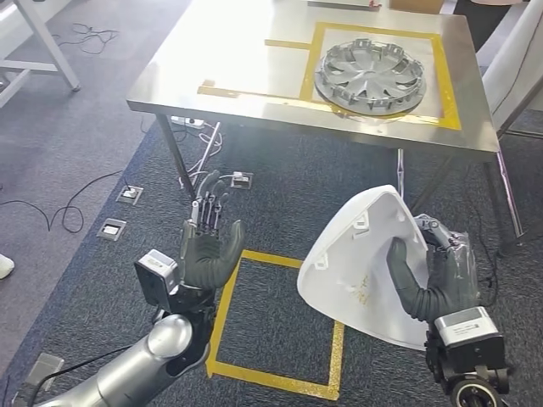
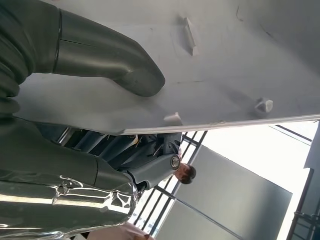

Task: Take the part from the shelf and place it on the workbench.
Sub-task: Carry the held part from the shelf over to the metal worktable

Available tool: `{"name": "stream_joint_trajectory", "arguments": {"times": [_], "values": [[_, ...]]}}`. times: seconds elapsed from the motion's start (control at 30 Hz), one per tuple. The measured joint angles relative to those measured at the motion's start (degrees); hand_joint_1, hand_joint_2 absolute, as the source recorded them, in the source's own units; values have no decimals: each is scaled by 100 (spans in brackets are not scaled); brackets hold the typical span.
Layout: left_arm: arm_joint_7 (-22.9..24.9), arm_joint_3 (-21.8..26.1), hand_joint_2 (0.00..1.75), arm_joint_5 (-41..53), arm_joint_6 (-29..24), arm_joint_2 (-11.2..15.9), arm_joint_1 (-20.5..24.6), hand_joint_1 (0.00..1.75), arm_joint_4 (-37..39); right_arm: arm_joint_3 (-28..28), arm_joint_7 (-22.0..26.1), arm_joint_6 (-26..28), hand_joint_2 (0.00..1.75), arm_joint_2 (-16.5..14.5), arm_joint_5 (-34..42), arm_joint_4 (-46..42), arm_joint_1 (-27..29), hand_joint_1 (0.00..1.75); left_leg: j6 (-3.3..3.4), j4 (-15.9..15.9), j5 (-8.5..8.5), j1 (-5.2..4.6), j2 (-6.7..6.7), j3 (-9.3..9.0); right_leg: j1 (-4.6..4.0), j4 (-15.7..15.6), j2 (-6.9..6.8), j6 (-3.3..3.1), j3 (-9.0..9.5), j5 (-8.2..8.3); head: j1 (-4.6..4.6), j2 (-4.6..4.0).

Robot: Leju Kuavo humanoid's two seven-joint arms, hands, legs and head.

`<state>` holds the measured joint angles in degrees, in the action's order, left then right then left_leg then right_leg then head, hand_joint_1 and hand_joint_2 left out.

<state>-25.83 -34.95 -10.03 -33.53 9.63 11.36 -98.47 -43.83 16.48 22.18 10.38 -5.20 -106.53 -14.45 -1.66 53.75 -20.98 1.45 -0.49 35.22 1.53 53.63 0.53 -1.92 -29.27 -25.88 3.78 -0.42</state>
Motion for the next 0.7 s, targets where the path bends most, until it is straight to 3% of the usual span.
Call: {"name": "stream_joint_trajectory", "arguments": {"times": [0.1,0.17,0.2,0.3,0.37,0.7], "values": [[0,0,175,-1,0,1,0,0,0,-1,0,1,175,0,0,0,-1,175,56,3,-36,-18,-10,-23,4,-48,-10,5,54,-1,-21,0],[-1,0,175,-1,3,1,0,0,0,-1,1,2,175,0,0,0,-1,175,80,6,-51,-33,-11,-30,11,-71,-15,46,72,-4,-27,0],[-1,0,175,-1,7,1,0,0,0,-1,1,3,175,0,0,0,0,175,89,9,-58,-39,-11,-31,19,-84,-15,103,79,-6,-28,0],[1,0,175,-9,30,4,2,0,0,-1,5,13,175,0,0,0,0,175,106,19,-70,-54,-8,-31,55,-129,-15,414,102,-12,-29,0],[2,0,175,-16,41,5,3,0,0,-1,8,20,175,0,0,0,0,175,109,22,-71,-57,-8,-33,67,-140,-15,522,107,-15,-27,0],[21,0,175,-19,48,8,8,0,1,-2,11,-4,175,0,9,0,-1,175,134,40,-97,-79,-4,-49,65,-137,-14,544,120,-28,-27,0]]}}
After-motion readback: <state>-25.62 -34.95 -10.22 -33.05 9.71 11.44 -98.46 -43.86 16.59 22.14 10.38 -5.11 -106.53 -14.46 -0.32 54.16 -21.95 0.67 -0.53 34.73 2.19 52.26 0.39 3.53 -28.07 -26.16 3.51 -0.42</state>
